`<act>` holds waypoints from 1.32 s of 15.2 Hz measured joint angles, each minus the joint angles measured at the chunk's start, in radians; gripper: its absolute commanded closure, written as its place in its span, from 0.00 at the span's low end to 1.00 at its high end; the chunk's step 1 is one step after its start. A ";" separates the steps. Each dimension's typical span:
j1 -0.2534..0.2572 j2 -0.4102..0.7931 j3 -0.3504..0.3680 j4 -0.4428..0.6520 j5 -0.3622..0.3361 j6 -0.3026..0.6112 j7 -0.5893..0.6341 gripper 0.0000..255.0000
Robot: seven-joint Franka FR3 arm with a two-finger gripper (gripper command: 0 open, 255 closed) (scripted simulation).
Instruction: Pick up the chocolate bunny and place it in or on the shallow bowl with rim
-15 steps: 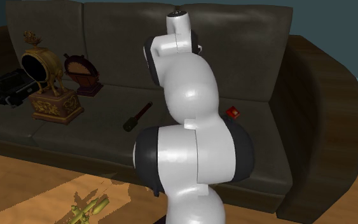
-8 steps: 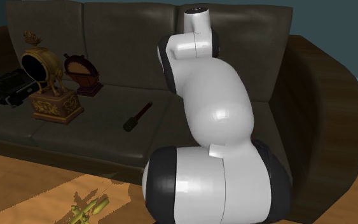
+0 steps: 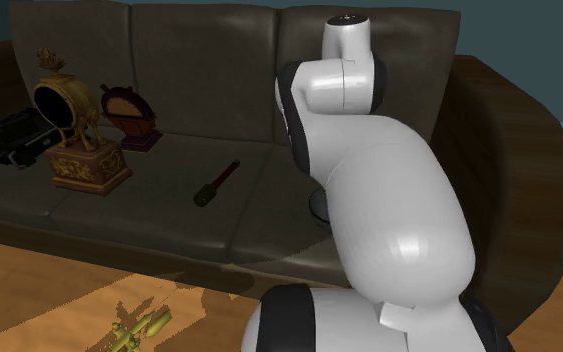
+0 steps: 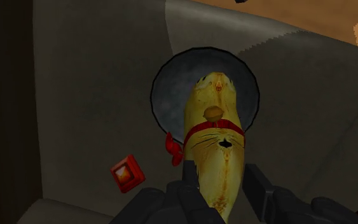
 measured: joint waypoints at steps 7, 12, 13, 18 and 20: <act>-0.011 -0.037 -0.007 -0.119 -0.019 0.082 0.013 1.00; -0.016 -0.045 -0.015 -0.191 -0.030 0.146 0.023 1.00; -0.016 -0.044 -0.017 -0.204 -0.031 0.159 0.026 1.00; -0.021 -0.049 -0.025 -0.264 -0.041 0.214 0.034 1.00; -0.022 -0.050 -0.025 -0.269 -0.042 0.218 0.035 1.00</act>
